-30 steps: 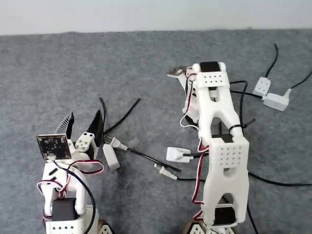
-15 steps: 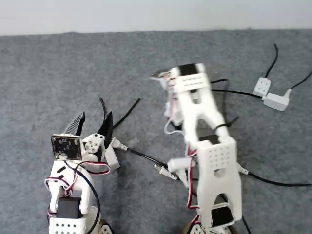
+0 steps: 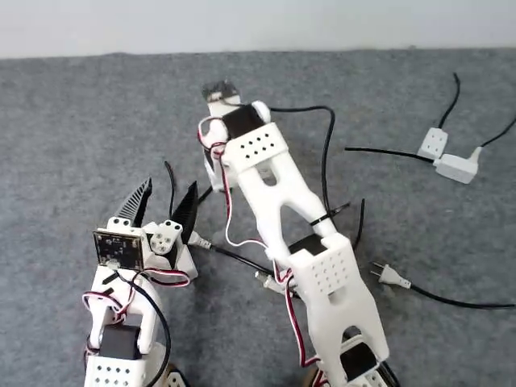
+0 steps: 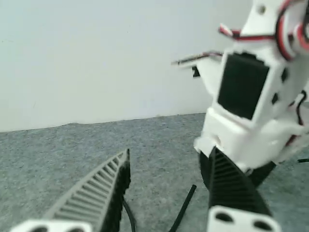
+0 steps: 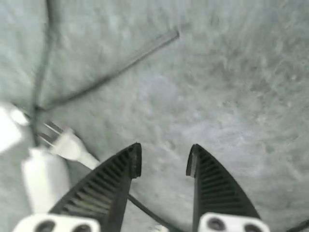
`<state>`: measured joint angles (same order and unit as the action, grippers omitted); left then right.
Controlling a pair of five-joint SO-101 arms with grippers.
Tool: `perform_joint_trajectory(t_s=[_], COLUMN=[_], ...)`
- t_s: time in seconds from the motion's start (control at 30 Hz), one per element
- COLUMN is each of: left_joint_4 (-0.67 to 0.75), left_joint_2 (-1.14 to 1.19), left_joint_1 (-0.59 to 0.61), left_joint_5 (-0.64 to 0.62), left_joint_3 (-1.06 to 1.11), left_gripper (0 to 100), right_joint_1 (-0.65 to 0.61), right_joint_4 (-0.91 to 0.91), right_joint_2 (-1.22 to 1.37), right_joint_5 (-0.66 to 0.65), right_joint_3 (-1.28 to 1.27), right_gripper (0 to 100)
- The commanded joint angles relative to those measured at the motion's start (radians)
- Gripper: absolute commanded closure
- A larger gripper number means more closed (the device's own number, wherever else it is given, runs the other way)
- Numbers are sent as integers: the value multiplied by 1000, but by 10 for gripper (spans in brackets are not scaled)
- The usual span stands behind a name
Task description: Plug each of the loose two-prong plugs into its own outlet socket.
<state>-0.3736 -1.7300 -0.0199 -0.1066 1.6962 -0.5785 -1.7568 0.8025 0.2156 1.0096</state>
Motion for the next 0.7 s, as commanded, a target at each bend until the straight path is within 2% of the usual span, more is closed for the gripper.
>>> perform_joint_trajectory(t_s=[0.0, 0.13, 0.27, 0.67], left_joint_4=[28, 31, 72, 124], left_joint_2=[-5, -9, -9, -8], left_joint_1=[-8, -8, -8, 55], left_joint_5=[9, 3, -71, -80], left_joint_3=[-8, -8, -8, -8], left_gripper=[739, 739, 739, 739], right_joint_1=[-24, -58, -58, -73], right_joint_4=[-36, -36, -18, 124], right_joint_2=[-18, -13, -13, -22], right_joint_5=[120, 144, 143, 147], right_joint_3=[155, 212, 213, 215], right_gripper=[832, 830, 832, 832])
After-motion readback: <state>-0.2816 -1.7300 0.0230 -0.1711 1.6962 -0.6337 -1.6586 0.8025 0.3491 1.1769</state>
